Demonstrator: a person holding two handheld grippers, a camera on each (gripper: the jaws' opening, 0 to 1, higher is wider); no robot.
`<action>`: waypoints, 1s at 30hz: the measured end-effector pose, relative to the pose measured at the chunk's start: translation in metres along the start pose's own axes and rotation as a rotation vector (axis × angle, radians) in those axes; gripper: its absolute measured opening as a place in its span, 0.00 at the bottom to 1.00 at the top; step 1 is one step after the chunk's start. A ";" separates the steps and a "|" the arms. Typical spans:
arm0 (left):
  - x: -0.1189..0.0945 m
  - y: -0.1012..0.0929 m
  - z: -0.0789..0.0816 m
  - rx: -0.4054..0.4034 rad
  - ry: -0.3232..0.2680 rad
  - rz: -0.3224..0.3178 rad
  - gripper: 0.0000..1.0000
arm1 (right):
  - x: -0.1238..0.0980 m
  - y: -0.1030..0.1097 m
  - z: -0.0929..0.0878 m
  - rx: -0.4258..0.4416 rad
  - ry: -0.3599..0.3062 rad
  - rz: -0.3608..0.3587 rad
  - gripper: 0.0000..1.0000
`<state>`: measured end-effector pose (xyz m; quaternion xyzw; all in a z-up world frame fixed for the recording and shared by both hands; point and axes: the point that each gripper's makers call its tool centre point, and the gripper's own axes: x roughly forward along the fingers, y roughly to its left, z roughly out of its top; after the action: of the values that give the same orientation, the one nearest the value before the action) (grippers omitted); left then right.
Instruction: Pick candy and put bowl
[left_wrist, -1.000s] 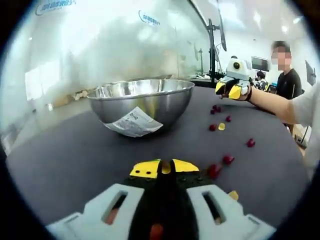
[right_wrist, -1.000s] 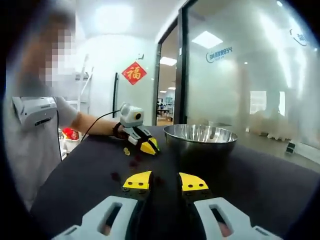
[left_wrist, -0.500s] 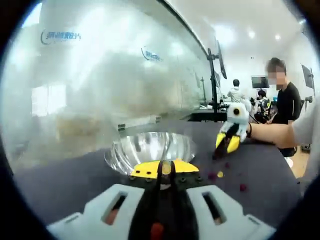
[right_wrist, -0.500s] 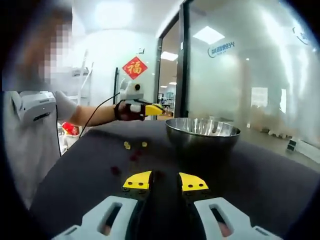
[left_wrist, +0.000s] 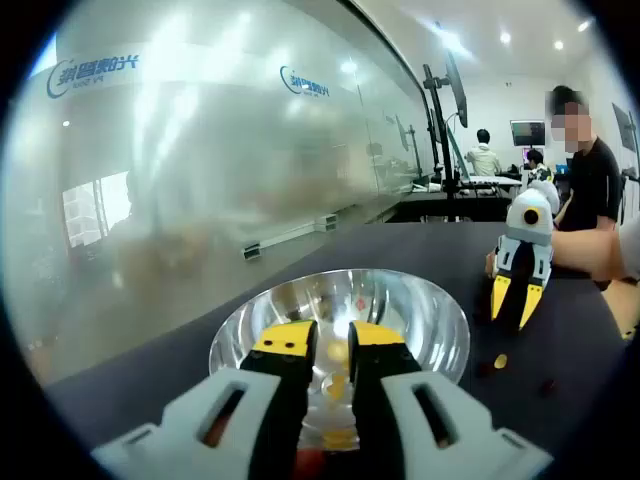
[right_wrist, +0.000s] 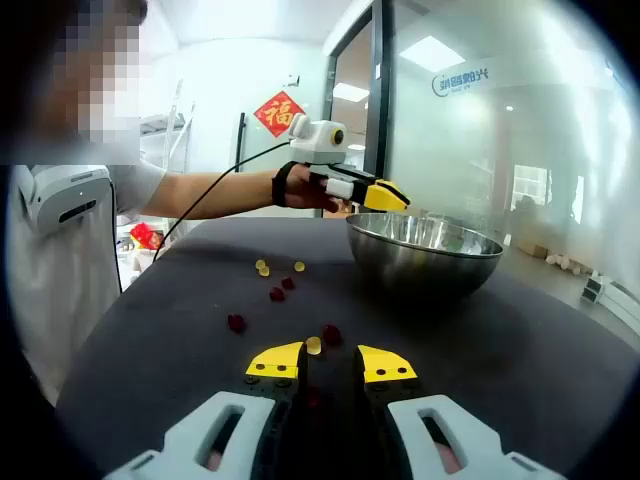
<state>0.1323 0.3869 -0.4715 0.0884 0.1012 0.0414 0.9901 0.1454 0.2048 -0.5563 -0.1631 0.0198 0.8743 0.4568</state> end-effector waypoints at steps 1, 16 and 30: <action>0.001 -0.001 0.000 0.000 -0.001 -0.004 0.17 | 0.002 0.002 -0.001 0.000 0.005 0.007 0.15; -0.041 -0.007 0.013 -0.034 -0.088 -0.031 0.21 | 0.033 0.012 -0.016 -0.001 0.087 0.073 0.15; -0.105 -0.005 0.011 -0.031 -0.172 -0.020 0.22 | 0.047 0.014 -0.015 -0.008 0.096 0.087 0.04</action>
<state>0.0322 0.3697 -0.4419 0.0752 0.0160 0.0255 0.9967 0.1130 0.2307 -0.5858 -0.2056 0.0456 0.8846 0.4160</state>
